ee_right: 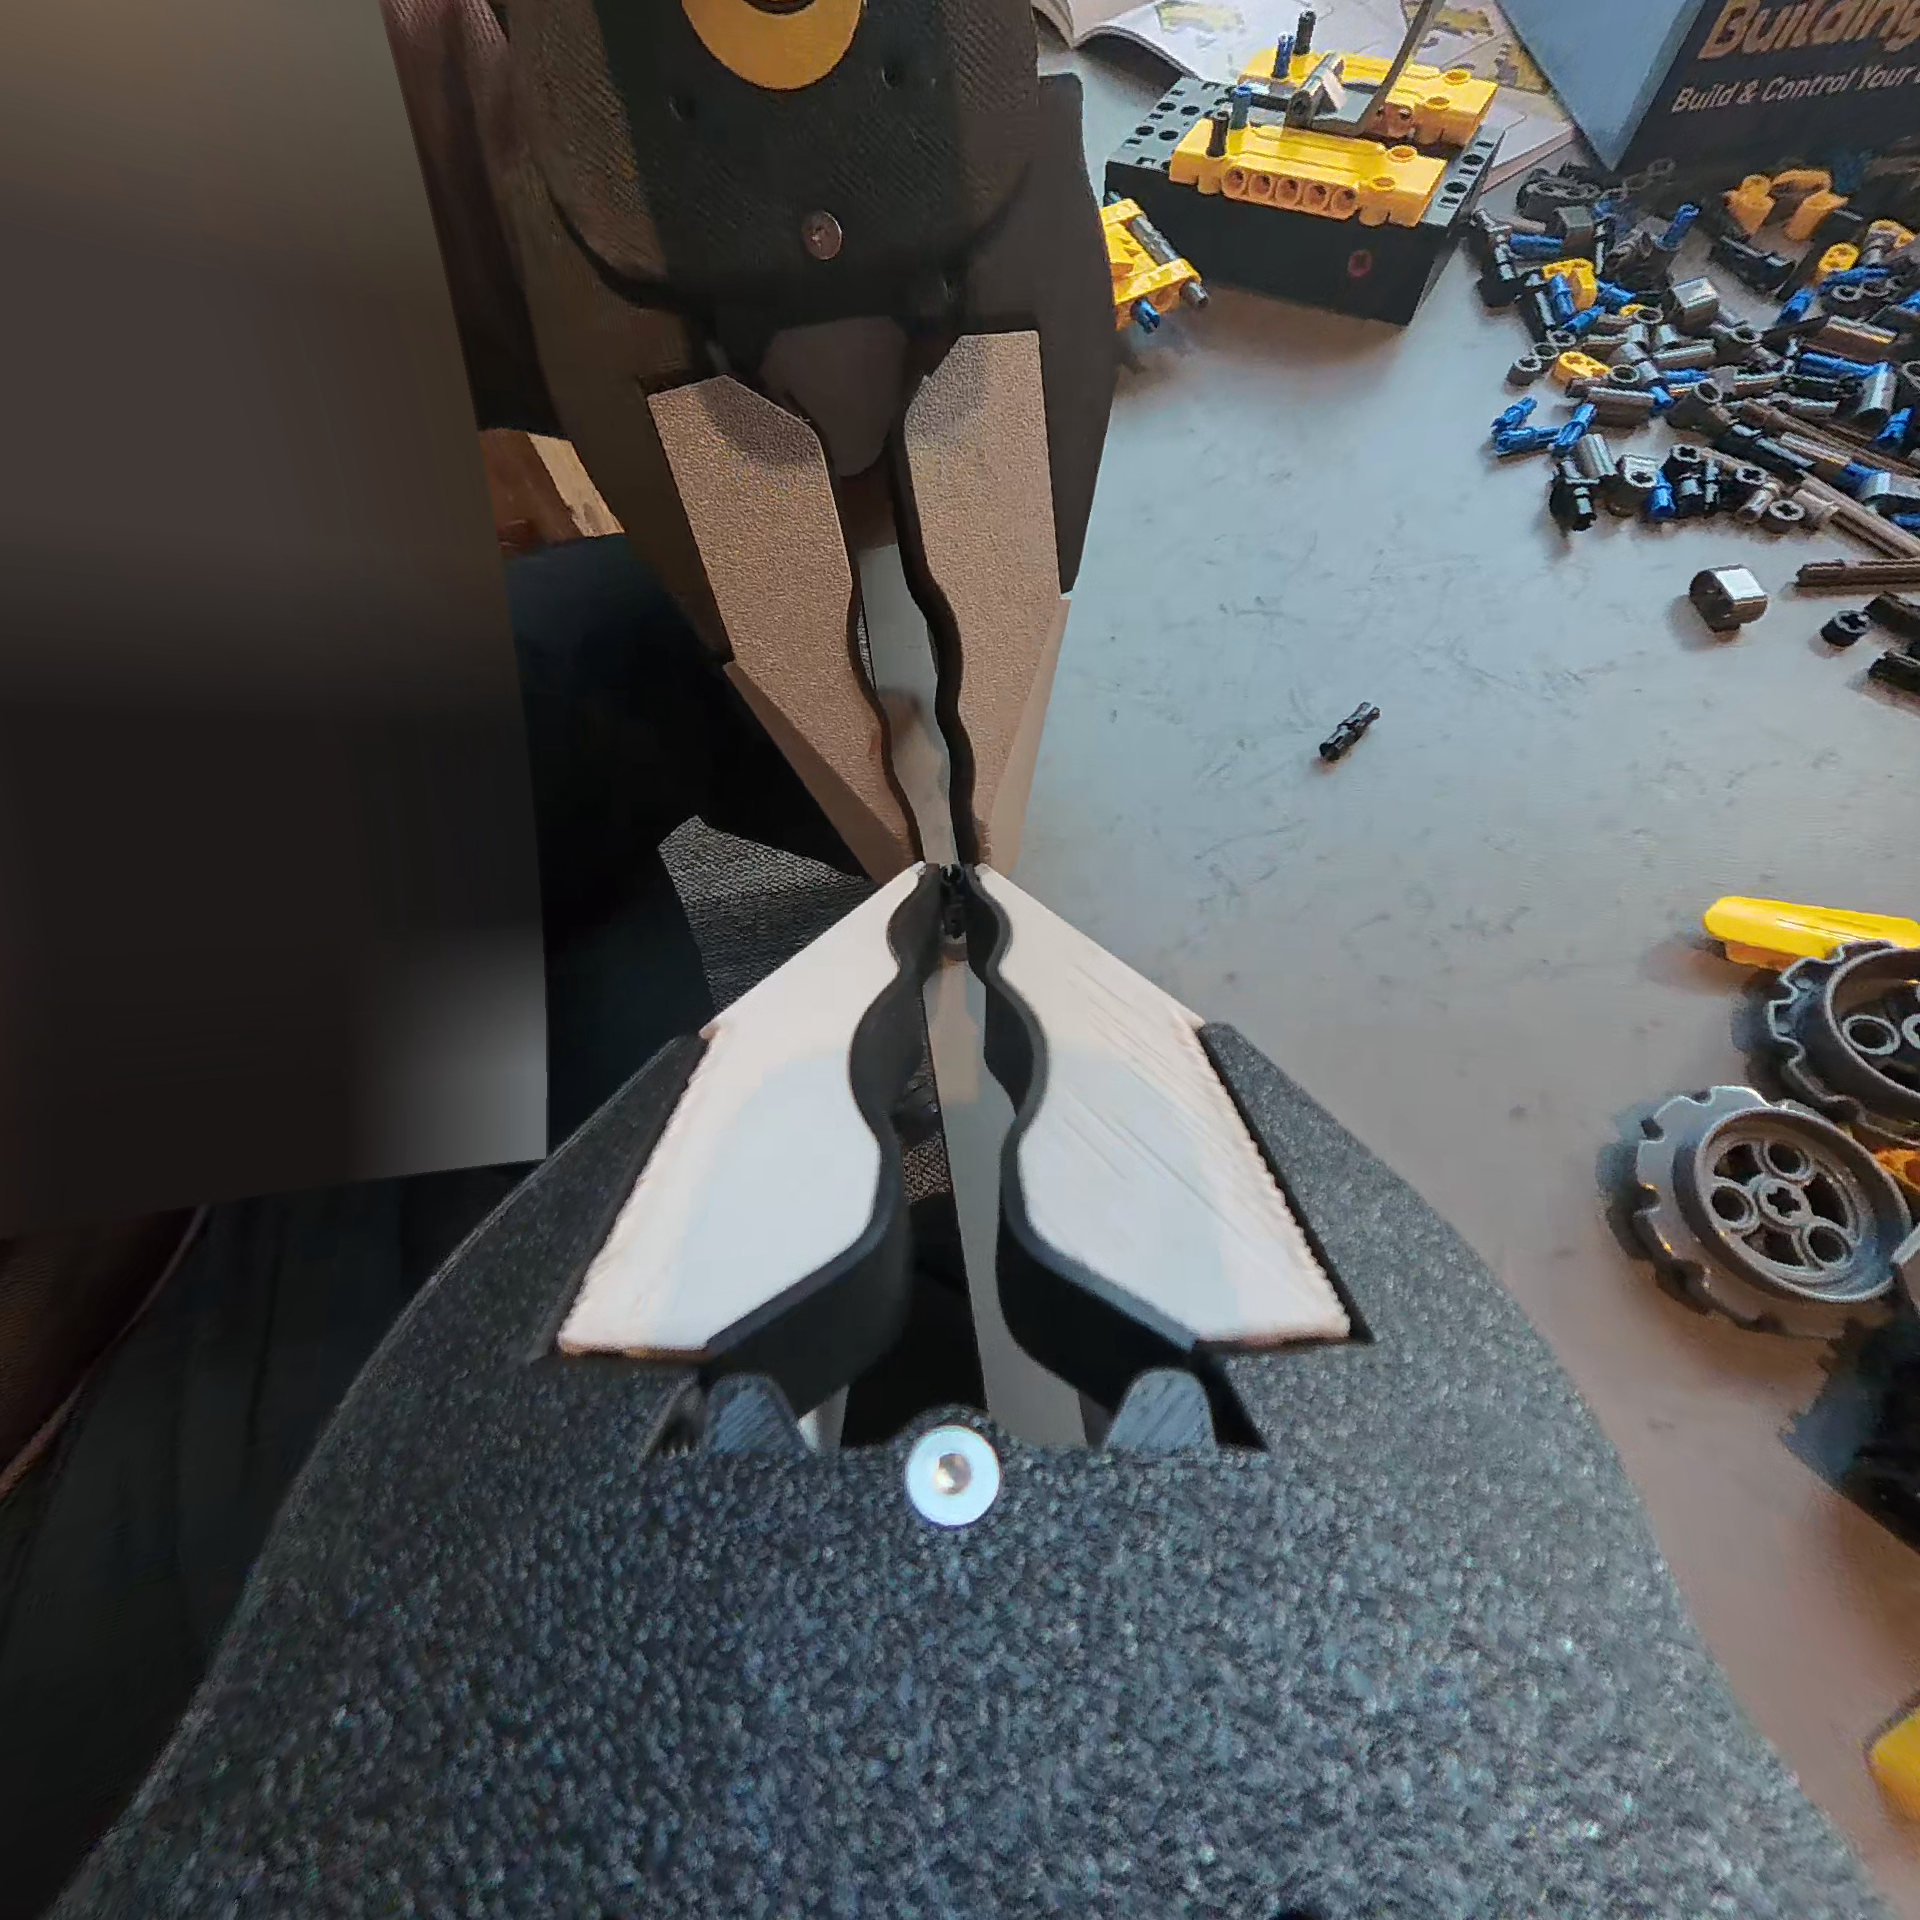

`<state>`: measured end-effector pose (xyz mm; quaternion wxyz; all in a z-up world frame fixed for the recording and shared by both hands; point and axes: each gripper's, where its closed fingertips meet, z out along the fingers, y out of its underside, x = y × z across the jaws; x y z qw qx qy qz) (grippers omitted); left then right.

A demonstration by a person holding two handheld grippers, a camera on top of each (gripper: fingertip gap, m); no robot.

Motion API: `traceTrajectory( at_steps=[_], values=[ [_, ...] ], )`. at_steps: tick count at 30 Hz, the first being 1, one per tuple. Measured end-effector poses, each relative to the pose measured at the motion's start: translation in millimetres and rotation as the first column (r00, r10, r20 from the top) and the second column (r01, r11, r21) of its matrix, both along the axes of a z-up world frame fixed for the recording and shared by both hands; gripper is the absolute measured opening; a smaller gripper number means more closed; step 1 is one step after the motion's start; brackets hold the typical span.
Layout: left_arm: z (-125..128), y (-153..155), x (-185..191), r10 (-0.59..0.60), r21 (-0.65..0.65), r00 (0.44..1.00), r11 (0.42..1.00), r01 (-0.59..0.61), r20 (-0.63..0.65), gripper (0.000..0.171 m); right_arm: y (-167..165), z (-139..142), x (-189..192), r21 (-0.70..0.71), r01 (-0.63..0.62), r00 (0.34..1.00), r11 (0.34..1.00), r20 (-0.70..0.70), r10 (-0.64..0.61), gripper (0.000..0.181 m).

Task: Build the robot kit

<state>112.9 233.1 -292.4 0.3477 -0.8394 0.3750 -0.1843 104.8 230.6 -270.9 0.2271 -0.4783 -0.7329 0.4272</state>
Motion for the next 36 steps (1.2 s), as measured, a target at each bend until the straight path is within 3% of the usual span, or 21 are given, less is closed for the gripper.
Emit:
traceTrajectory(
  at_steps=[6, 18, 28, 36],
  values=[
    [0.1, 1.2, 2.2, 0.021, 0.017, 1.000, 1.000, -0.021, 0.000, 0.005, 2.0, -0.7, 2.8, -0.133, 0.081, 0.994, 0.988, 0.083, -0.071, 0.000],
    [0.1, 2.1, 4.3, 0.030, 0.036, 1.000, 0.999, -0.030, -0.001, 0.005, 2.9, -1.0, 4.5, -0.116, 0.143, 0.990, 0.983, 0.036, -0.140, 0.000],
    [0.0, 3.9, 6.9, 0.037, 0.026, 0.999, 0.999, -0.038, 0.019, 0.005, 3.9, -2.0, 6.4, -0.039, 0.108, 0.992, 0.993, 0.064, -0.105, 0.000],
    [-0.1, 4.6, 7.0, 0.041, 0.019, 0.999, 0.999, -0.041, 0.028, 0.005, 4.8, -2.9, 5.8, -0.123, 0.121, 0.991, 0.985, 0.064, -0.114, 0.001]
  ],
)
